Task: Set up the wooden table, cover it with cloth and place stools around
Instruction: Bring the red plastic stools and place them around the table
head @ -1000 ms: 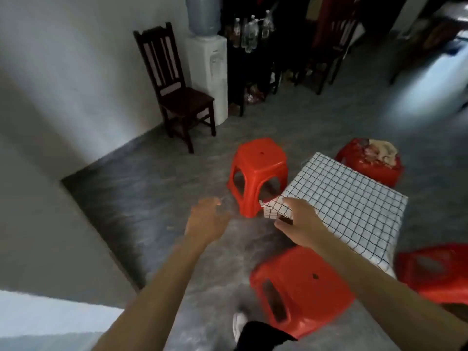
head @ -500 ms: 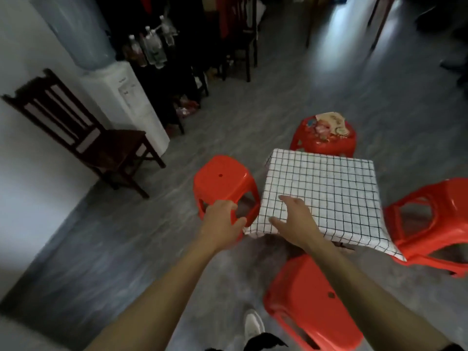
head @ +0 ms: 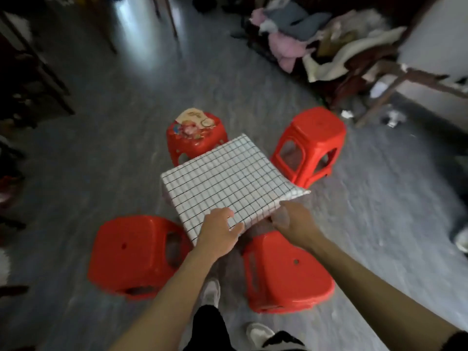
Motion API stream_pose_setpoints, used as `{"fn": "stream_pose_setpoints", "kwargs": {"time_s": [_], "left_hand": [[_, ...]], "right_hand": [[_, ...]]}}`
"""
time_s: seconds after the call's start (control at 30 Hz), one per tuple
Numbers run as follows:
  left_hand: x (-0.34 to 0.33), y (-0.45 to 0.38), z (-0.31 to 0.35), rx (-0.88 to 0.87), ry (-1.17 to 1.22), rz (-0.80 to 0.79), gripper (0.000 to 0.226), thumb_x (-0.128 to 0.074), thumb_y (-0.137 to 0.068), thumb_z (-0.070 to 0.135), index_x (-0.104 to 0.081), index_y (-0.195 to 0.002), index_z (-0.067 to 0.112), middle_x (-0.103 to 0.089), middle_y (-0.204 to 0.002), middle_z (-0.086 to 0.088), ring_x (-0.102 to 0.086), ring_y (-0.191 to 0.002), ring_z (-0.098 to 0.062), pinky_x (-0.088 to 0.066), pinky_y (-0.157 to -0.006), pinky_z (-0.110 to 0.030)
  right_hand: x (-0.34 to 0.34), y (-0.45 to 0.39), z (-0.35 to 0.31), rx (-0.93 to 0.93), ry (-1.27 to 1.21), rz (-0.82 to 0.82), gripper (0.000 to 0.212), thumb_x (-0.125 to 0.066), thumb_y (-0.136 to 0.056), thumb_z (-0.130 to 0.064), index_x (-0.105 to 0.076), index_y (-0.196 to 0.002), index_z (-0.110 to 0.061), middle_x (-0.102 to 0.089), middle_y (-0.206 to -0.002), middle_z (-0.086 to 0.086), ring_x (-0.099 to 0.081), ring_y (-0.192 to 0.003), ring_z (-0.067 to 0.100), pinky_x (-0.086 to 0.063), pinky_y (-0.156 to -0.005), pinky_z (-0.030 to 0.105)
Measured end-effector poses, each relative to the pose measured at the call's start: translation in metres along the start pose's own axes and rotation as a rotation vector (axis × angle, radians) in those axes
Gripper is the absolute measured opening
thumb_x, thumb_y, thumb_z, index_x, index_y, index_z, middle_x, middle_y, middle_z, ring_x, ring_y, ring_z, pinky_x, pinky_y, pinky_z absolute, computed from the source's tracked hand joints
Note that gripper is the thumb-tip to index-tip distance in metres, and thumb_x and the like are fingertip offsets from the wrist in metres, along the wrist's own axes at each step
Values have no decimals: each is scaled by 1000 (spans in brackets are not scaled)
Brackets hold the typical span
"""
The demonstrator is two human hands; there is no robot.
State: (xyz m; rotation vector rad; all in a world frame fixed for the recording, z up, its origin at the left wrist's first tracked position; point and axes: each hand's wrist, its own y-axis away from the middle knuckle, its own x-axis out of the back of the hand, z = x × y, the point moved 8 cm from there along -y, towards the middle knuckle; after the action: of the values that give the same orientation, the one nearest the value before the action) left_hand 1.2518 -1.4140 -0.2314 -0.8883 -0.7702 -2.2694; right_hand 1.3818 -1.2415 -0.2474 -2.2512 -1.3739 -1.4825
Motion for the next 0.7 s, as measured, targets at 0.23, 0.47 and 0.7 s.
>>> {"fn": "stream_pose_setpoints", "kwargs": {"time_s": [0.23,0.47,0.7], "left_hand": [[-28,-49,31,-287,-82,-232,40,-60,-90,37,-62,-118,9,-62,-115,-4,-57,-108,-20,-46,-94,-32],[-81,-42,71,-474,-223,-432,49,-60,-87,45,-59,-125,15,-59,-122,-5,-57,-108,-20,-47,-94,-33],[-154,-51,77,-640,-421,-510,47,-60,-87,46,-59,-123,17,-57,-117,-2,-55,-108,-20,-46,-96,-37]], "right_hand": [[-9,40,46,-371,-108,145,69,-65,-81,-42,-45,-142,-16,-47,-142,15,-47,-126,34,-39,-106,41],[-35,109,77,-608,-216,264,68,-68,-85,-37,-44,-141,-9,-49,-138,20,-43,-129,36,-36,-107,41],[-94,142,127,-728,-284,281,71,-66,-84,-38,-37,-146,-18,-42,-144,15,-41,-132,36,-40,-106,45]]}}
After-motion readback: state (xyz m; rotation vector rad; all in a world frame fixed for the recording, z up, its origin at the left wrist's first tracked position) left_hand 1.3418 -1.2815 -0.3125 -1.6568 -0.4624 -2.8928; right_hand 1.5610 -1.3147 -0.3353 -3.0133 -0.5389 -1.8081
